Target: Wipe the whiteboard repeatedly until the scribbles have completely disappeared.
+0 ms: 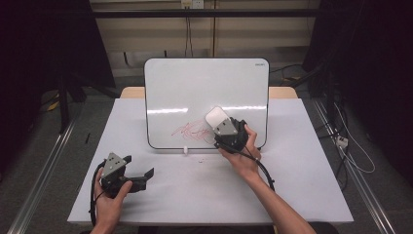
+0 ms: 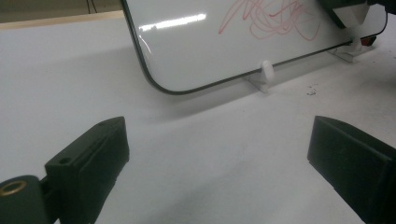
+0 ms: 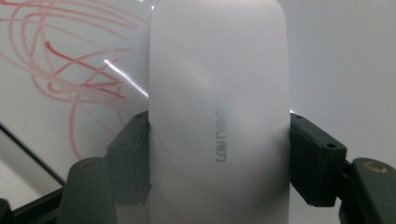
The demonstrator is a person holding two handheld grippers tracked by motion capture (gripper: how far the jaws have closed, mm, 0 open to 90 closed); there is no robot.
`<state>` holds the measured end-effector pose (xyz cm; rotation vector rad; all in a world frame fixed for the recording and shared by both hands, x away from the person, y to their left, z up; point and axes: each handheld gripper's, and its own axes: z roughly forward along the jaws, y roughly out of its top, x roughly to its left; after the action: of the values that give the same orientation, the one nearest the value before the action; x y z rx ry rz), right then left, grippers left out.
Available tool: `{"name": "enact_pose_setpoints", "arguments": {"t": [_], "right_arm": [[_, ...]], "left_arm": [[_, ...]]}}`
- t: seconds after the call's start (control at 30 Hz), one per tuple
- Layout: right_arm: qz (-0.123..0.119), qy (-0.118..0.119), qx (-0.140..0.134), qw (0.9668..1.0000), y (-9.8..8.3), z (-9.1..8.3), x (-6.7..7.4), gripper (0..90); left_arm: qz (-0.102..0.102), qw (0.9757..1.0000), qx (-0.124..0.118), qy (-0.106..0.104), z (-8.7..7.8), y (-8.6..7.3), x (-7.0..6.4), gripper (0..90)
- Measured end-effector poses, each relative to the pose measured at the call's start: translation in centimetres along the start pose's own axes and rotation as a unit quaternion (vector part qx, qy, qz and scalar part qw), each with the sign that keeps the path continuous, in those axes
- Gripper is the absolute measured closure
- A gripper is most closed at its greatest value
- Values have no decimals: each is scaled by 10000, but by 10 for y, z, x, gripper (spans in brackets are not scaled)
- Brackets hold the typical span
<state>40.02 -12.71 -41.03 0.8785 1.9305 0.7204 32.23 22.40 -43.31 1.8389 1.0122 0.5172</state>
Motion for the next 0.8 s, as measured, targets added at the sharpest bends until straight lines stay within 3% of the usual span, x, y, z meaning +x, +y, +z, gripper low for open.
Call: {"name": "enact_pose_setpoints", "arguments": {"t": [0.33, 0.63, 0.8], "right_arm": [[444, -227, -25, 9988, 6, 2, -38, 314], [419, -358, 3, 9985, 8, 1, -32, 314], [298, -296, -41, 9991, 11, 3, -19, 315]], "left_arm": [[17, 10000, -1, 46, -1, 0, 1, 51], [43, 10000, 8, 14, 1, 1, -1, 51], [27, 10000, 13, 17, 1, 1, -1, 51]]}}
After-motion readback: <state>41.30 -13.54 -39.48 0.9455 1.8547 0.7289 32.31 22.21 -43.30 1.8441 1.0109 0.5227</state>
